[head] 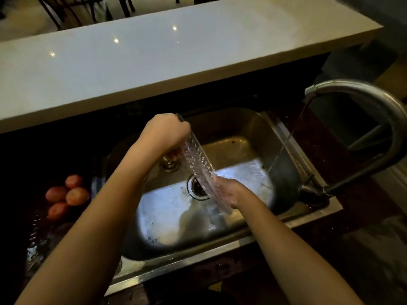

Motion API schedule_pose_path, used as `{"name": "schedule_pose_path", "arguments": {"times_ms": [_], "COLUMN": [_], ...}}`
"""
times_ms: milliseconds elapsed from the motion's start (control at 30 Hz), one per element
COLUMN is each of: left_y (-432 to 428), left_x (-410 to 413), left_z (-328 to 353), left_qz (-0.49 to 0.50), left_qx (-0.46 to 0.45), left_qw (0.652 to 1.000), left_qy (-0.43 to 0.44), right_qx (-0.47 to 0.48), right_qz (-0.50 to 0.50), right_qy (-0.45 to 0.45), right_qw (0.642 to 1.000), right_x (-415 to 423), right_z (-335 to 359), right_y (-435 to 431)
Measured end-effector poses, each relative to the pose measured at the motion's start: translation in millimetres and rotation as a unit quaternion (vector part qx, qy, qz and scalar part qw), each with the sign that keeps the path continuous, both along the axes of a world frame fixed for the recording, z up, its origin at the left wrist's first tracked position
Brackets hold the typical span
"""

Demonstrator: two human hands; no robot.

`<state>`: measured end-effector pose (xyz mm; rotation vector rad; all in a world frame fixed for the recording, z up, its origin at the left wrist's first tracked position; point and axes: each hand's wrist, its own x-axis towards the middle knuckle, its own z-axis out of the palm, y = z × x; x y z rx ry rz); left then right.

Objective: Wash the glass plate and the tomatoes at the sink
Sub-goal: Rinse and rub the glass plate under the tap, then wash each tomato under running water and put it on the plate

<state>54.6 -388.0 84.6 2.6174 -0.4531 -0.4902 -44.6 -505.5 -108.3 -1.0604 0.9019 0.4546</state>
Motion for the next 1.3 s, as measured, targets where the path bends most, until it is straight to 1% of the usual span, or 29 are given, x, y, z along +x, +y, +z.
{"name": "schedule_pose_path", "arguments": {"times_ms": [33,100,167,233,300,367,433,500,567,600,733,833,933,967,1033,1067,1133,1200,1300], "left_y": [6.2,18.9,32.9,49.8,71.0,92.6,112.1,125.0,134.5,137.1,140.3,142.4,146.6,147.4,147.6,148.3,147.2,147.3,147.0], "left_x": [0.5,1.4,4.3,9.5,16.5,19.8,17.9,11.7,9.7,9.8,9.1,8.9,9.3,10.2,7.6,7.9,8.6,8.6,6.3], "left_z": [-1.9,-7.7,-16.2,-26.9,-44.2,-68.7,-97.6,-123.5,-150.5,-163.5,-214.8,-243.1,-267.6,-271.8,-276.5,-280.6,-286.1,-292.3,-292.6], "left_qz": [0.006,0.019,0.041,0.085,0.145,0.162,0.159,0.166,0.195,0.215,0.28,0.286,0.276,0.276,0.211,0.2,0.233,0.22,0.23], "left_qx": [0.018,0.056,0.086,0.082,0.054,0.058,0.099,0.1,0.058,0.034,-0.019,0.007,0.026,0.036,0.113,0.12,0.101,0.115,0.112], "left_qw": [1.0,0.998,0.995,0.993,0.986,0.983,0.98,0.97,0.952,0.943,0.923,0.922,0.919,0.92,0.941,0.944,0.942,0.95,0.953], "left_qy": [0.005,0.009,0.013,0.029,0.067,0.07,0.072,0.15,0.23,0.252,0.264,0.262,0.281,0.275,0.241,0.233,0.22,0.191,0.16], "right_qx": [0.015,0.073,0.124,0.115,0.044,-0.068,-0.166,-0.262,-0.341,-0.37,-0.426,-0.481,-0.516,-0.521,-0.528,-0.533,-0.543,-0.551,-0.552], "right_qz": [0.03,0.076,0.097,0.128,0.151,0.099,0.035,0.038,0.06,0.068,0.082,0.127,0.172,0.18,0.188,0.19,0.196,0.205,0.232], "right_qy": [0.013,0.027,0.04,0.053,0.072,0.079,0.071,0.049,0.03,0.023,0.006,-0.007,-0.017,-0.02,-0.023,-0.026,-0.032,-0.036,-0.03], "right_qw": [0.999,0.994,0.987,0.984,0.985,0.99,0.983,0.963,0.938,0.926,0.901,0.867,0.839,0.835,0.828,0.824,0.816,0.808,0.801], "right_x": [0.3,-0.8,-1.2,3.5,13.6,25.0,34.4,40.1,44.5,46.4,54.3,57.3,58.0,58.2,59.2,59.8,60.6,60.8,60.6], "right_z": [-2.5,-8.7,-14.8,-20.6,-25.2,-37.2,-53.5,-66.3,-79.0,-83.5,-100.8,-109.6,-118.3,-120.8,-124.6,-126.1,-128.0,-129.0,-129.6], "right_y": [6.3,17.6,29.8,43.8,58.8,63.6,58.0,49.0,41.7,39.4,34.3,33.4,33.1,33.1,33.3,34.0,35.5,36.1,34.3]}}
